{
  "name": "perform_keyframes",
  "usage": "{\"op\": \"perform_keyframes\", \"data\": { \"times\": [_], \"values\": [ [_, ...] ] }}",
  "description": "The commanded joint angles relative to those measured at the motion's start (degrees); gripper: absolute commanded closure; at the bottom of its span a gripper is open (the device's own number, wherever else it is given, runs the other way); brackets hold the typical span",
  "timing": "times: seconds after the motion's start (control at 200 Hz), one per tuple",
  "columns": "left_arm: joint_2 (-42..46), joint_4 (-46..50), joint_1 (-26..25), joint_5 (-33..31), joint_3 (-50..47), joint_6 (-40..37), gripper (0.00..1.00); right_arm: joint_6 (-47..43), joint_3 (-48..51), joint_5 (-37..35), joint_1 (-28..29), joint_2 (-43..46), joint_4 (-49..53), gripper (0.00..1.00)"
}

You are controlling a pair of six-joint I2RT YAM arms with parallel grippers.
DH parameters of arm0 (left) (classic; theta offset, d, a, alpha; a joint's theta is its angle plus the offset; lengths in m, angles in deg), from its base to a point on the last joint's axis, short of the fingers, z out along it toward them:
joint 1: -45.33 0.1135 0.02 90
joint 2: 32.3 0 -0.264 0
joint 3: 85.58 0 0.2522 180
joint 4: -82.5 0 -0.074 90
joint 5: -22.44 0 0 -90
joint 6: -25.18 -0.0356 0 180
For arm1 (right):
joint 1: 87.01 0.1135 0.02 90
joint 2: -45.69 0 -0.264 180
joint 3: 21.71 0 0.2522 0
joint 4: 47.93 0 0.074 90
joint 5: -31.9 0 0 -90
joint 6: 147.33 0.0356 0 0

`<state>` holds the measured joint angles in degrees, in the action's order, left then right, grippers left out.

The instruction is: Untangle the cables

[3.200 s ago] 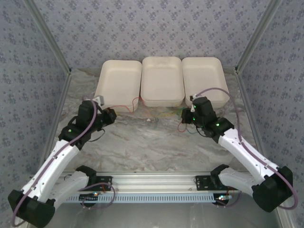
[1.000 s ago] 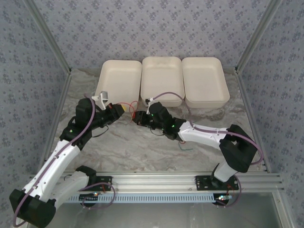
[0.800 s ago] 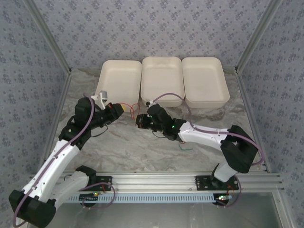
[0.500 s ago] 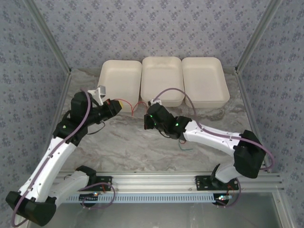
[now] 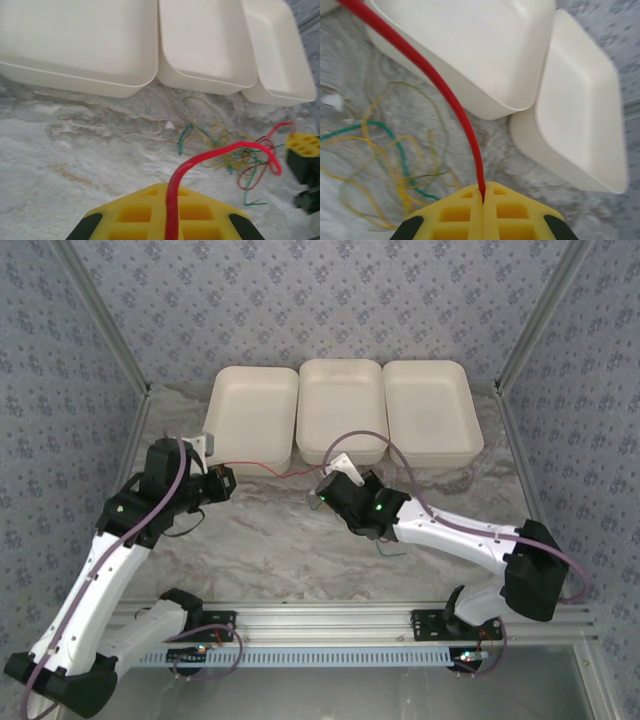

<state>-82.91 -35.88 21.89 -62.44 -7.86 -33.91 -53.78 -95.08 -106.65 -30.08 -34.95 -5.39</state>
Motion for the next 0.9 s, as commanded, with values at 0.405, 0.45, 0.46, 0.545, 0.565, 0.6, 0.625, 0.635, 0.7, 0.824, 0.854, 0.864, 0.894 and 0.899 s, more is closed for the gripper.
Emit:
{"op": "perform_keyframes", "data": {
  "times": [0.405,0.45,0.46,0.545,0.565,0.6,0.625,0.635,0.7,0.824,0.854,0.864,0.894,0.899],
  "values": [
    [-2.04,14.52,-5.73,-12.65,0.01,-11.81,1.0,-41.45,9.04,-12.91,-7.31,11.99,-18.25,1.0],
    [-2.72,15.06,-8.19,-15.17,-0.3,-11.79,1.0,-43.02,8.64,-13.05,-8.57,13.38,-19.14,1.0],
    [-2.89,15.18,-8.81,-15.59,-0.26,-11.61,1.0,-43.21,8.53,-13.12,-8.87,13.64,-19.12,1.0],
    [-4.51,15.19,-14.34,-19.27,-0.03,-11.92,1.0,-45.95,6.9,-12.5,-11.64,15.12,-18.62,1.0],
    [-5.09,15.33,-15.74,-20.66,-0.01,-11.89,1.0,-47.22,6.85,-12.18,-12.07,15.43,-18.89,1.0],
    [-6.28,15.67,-17.43,-22.28,0.19,-11.93,1.0,-49.32,6.9,-11.42,-12.85,16.04,-19.86,1.0],
    [-7.2,15.85,-18.24,-22.95,0.26,-11.99,1.0,-50.75,6.95,-10.65,-13.23,16.45,-20.02,1.0],
    [-7.57,15.91,-18.55,-23.18,0.34,-12.01,1.0,-51.43,6.96,-10.41,-13.37,16.61,-20.06,1.0],
    [-9.7,16.19,-20.31,-25.73,0.57,-11.93,1.0,-54.9,7.33,-9.74,-14.38,17.55,-21.23,1.0],
    [-12.34,18.67,-21.65,-32.46,2.39,-11.82,1.0,-58.14,8.14,-8.41,-16.81,19.23,-20.34,1.0],
    [-12.86,19.53,-21.83,-33.86,3.07,-12.05,1.0,-58.66,8.55,-7.68,-17.35,19.94,-20.25,1.0],
    [-13.09,19.79,-21.87,-34.39,3.27,-12.2,1.0,-58.75,8.68,-7.16,-17.55,20.22,-20.14,1.0],
    [-13.59,20.58,-21.98,-35.43,3.91,-12.78,1.0,-59.03,9.04,-6.06,-18.04,21.11,-19.59,1.0],
    [-13.66,20.69,-21.99,-35.53,3.98,-12.88,1.0,-59.11,9.06,-5.91,-18.15,21.26,-19.57,1.0]
  ]
}}
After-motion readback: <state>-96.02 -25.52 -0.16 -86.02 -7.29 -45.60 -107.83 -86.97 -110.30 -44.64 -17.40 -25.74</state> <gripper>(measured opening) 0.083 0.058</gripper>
